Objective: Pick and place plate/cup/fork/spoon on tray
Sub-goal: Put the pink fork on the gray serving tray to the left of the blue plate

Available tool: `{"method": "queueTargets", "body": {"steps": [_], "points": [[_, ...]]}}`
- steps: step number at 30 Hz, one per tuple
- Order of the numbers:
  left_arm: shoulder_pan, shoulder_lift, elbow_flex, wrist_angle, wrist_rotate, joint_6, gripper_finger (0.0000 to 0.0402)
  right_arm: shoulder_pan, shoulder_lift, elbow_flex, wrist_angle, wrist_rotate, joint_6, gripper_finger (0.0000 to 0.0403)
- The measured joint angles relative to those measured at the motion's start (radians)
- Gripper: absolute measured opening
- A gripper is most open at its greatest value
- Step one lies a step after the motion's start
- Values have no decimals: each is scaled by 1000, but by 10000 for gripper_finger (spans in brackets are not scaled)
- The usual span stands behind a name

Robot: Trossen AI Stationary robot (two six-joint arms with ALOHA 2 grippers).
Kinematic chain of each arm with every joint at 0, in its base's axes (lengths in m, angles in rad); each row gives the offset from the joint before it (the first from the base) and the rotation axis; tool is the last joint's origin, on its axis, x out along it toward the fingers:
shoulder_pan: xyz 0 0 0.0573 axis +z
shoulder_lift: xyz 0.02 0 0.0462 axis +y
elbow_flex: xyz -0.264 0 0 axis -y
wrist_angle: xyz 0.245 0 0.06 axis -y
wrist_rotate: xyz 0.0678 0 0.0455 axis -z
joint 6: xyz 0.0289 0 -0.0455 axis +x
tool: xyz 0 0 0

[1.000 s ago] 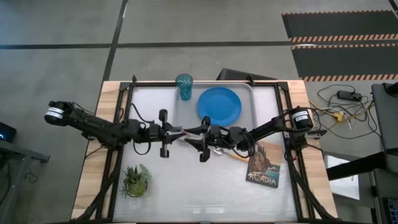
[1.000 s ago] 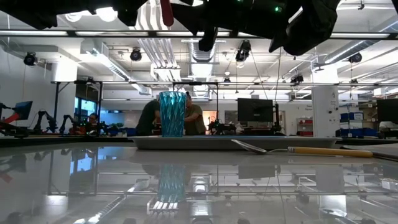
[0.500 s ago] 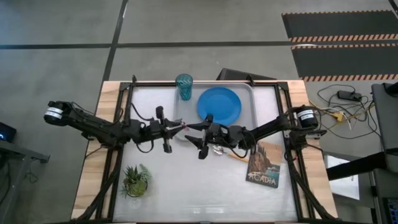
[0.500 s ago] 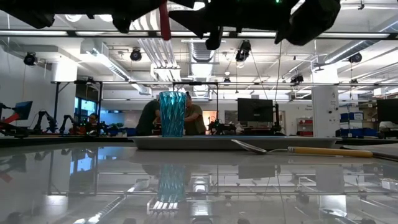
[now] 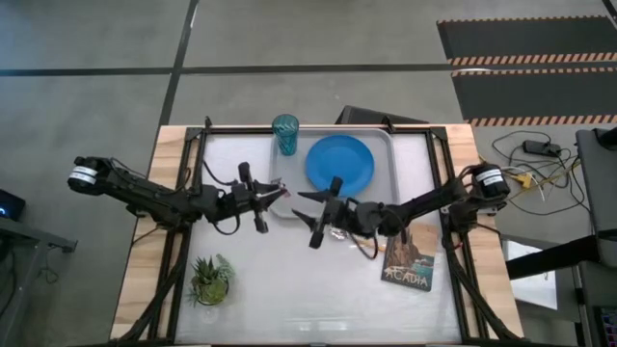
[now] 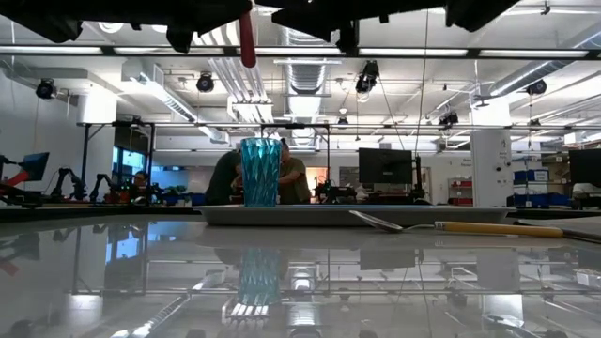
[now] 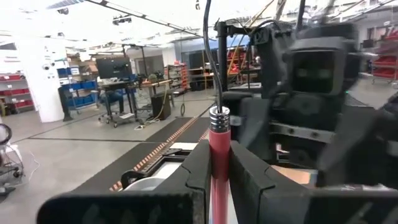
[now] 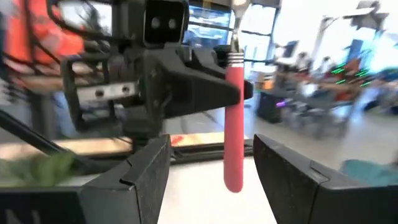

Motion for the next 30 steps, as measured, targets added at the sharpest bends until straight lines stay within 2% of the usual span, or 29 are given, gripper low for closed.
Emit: {"method": "queueTargets", "body": {"steps": [5,9,15,19,23,30], "points": [[0,1,0,0,-47,-1,17,76,30,18,5,192,-177,216],[0,1,1,1,-50,-2,17,101,35,1,4,272,-210,216],[0,1,1,1,-62,-26,17,105,40,-36,5,286,-189,216],[0,2,1,7,-110,-69,17,105,58,-54,41,285,-176,216],[-1,2,1,7,-154,-105,17,116,108,-59,170,286,-241,216],[0,5,1,2,-155,-139,17,122,269,-10,484,285,-429,216]]}}
